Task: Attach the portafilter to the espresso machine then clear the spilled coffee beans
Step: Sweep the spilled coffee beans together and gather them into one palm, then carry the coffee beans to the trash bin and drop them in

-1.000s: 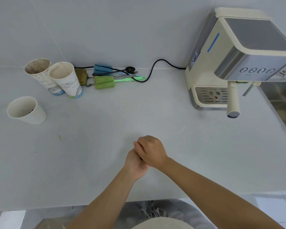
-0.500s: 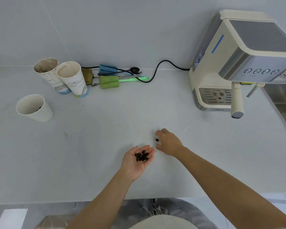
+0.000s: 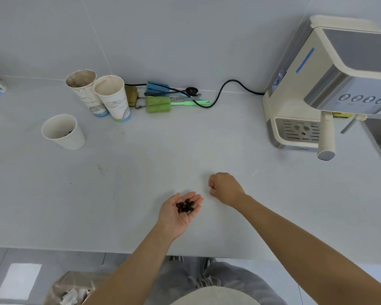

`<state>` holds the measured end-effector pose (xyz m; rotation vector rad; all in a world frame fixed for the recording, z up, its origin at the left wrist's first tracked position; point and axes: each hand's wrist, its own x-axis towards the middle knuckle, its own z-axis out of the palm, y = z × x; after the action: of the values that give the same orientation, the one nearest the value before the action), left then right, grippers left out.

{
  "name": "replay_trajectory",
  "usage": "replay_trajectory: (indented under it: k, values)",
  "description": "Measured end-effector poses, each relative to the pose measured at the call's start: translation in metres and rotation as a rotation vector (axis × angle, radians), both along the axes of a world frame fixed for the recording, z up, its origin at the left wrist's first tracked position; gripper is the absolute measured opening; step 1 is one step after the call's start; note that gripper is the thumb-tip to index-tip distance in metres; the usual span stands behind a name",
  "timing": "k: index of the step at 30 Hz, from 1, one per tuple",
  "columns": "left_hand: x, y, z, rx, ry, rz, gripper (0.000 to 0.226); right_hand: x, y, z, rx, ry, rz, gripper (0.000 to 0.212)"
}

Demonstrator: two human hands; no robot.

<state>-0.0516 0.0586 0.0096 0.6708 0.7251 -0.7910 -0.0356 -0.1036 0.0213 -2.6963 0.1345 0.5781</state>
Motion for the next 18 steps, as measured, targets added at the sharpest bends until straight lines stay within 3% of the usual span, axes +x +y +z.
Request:
replay_trajectory:
  k: [4,12,15,18]
  values:
    - [-0.003,0.005,0.006,-0.009,0.005,0.075,0.044,-0.004,0.030,0.027,0.221,-0.119,0.037,0.019]
    - [-0.015,0.037,0.016,-0.052,-0.045,0.278,0.043,-0.014,0.088,0.038,0.365,-0.051,0.210,0.022]
    - [-0.022,0.055,0.013,-0.061,-0.081,0.344,0.060,-0.015,0.101,0.040,0.433,-0.070,0.192,0.023]
    - [-0.030,0.072,0.012,-0.029,-0.087,0.388,0.060,-0.014,0.115,0.040,0.515,-0.075,0.109,0.026]
